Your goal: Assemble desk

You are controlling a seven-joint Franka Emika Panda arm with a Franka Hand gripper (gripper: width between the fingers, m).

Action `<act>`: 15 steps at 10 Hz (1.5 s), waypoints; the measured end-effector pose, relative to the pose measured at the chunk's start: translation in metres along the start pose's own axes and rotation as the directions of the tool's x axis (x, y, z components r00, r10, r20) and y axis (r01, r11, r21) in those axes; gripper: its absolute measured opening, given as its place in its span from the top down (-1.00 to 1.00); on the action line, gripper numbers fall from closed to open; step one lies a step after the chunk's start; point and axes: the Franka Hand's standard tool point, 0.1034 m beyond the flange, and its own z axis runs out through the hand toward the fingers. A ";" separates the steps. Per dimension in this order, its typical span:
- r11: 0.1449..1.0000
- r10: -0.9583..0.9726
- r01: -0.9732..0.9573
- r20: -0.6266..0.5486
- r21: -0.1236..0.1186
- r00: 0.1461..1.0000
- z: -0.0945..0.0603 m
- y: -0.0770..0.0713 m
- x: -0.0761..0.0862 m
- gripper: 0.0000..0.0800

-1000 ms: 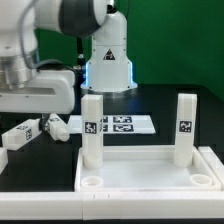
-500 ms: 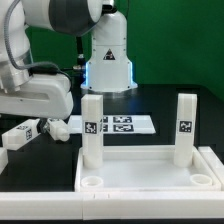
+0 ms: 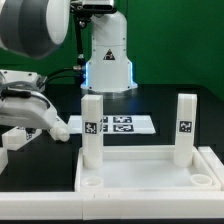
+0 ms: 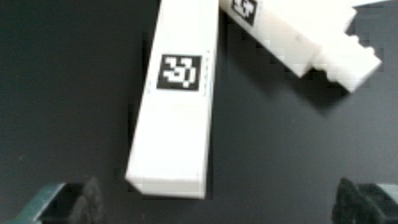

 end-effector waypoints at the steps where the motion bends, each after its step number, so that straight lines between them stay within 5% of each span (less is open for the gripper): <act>1: 1.000 0.002 -0.002 0.044 -0.001 0.999 0.002 0.000 0.001 -0.62; 2: 1.000 0.006 -0.006 0.089 0.004 0.996 0.006 0.000 0.001 -0.62; 3: 0.999 0.019 -0.024 0.115 0.040 0.993 0.015 0.001 0.002 -0.62; 10: 0.999 0.019 -0.026 0.135 0.048 0.991 0.044 0.010 0.008 -0.62; 13: 0.999 0.019 -0.025 0.136 0.048 0.991 0.045 0.010 0.008 0.29; 15: 0.999 0.019 -0.025 0.136 0.048 0.991 0.045 0.010 0.008 0.29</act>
Offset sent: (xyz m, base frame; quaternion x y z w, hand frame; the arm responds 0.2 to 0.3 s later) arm -0.0200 0.0101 -0.0145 0.0557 -0.0323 0.0145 0.9978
